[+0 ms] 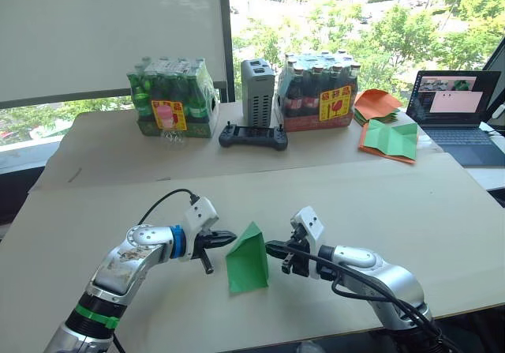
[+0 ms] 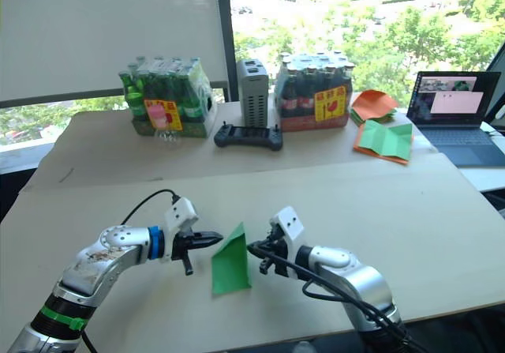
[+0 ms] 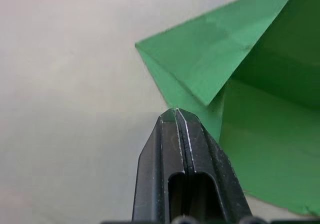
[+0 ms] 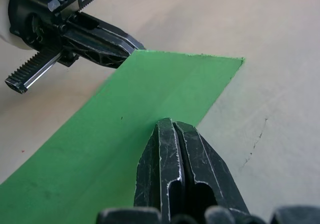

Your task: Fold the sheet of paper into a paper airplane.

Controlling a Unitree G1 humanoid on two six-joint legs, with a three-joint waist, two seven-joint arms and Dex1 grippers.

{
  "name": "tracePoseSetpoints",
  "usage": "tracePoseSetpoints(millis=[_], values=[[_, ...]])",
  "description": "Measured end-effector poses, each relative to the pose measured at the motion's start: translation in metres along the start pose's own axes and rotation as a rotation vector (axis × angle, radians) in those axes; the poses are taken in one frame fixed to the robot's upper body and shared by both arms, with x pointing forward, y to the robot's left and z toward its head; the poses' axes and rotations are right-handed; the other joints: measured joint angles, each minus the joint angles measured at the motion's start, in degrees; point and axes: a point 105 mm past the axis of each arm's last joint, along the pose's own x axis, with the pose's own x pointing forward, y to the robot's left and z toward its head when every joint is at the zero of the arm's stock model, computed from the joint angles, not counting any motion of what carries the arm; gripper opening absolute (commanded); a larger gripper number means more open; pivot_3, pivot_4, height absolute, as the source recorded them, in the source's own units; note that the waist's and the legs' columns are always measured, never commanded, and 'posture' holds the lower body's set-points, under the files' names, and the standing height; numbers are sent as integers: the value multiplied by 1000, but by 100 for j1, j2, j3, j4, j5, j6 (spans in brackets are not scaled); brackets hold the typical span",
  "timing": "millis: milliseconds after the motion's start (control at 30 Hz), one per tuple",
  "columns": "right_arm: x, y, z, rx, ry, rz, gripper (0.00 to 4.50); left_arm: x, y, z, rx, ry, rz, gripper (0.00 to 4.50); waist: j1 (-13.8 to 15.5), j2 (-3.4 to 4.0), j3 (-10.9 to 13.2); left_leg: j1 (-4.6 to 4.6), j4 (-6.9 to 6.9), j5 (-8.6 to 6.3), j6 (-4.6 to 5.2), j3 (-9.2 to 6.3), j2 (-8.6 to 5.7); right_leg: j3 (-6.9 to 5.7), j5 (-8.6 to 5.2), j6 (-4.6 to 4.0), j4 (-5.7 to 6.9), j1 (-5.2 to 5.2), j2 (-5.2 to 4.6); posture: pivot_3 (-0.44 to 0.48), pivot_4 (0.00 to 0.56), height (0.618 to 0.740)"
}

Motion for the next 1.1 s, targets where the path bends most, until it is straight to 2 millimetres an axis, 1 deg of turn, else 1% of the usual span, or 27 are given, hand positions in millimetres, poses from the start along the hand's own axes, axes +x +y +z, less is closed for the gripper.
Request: tracePoseSetpoints(millis=[133,267,367,467,533,633,700,800,967,1100], values=[[0,-2,-2,-2,9,-8,0,4,-7,4,-1,-12,-28,24,-16,0,0,0,-1,0,0,0,1,0,0,0,2,-2,0,0,150,735],[0,-3,-3,-3,14,-14,0,6,-8,3,-13,-14,-31,24,-16,0,0,0,-1,0,0,0,0,0,0,0,1,-2,0,0,150,735],[0,-3,-3,-2,15,-15,0,8,-9,0,-23,-3,-37,24,-16,0,0,0,0,0,0,0,0,0,0,0,1,-1,0,0,150,735],[0,-3,-2,-4,14,-15,0,16,-12,-6,-39,13,-55,24,-8,0,0,0,2,0,0,0,-1,0,0,0,1,1,0,0,150,735],[0,-3,-1,-8,11,-13,0,22,-12,-4,-40,8,-63,24,-7,-1,0,-1,3,0,0,0,-1,0,0,0,1,0,0,0,150,735],[4,0,3,-19,5,-3,0,29,-10,5,-19,-11,-67,24,-15,-1,0,0,3,0,0,0,-1,0,0,0,2,0,0,0,150,735],[6,2,3,-20,5,3,0,30,-10,6,-17,-15,-71,24,-20,-1,0,0,2,0,0,0,0,0,0,0,2,-1,0,0,150,735],[8,3,3,-21,3,0,0,32,-12,2,-24,-6,-84,24,-28,-1,0,-1,2,0,0,0,-1,0,0,0,2,-3,0,0,150,735],[21,8,16,-39,-28,6,0,31,-11,-2,-33,1,-81,24,-29,-1,0,0,3,0,0,0,-1,0,0,0,4,-2,0,0,150,735],[30,11,11,-32,-7,10,0,26,-9,-12,-57,22,-63,24,-41,0,0,0,3,0,0,0,-2,0,0,0,5,-4,0,0,150,735]])
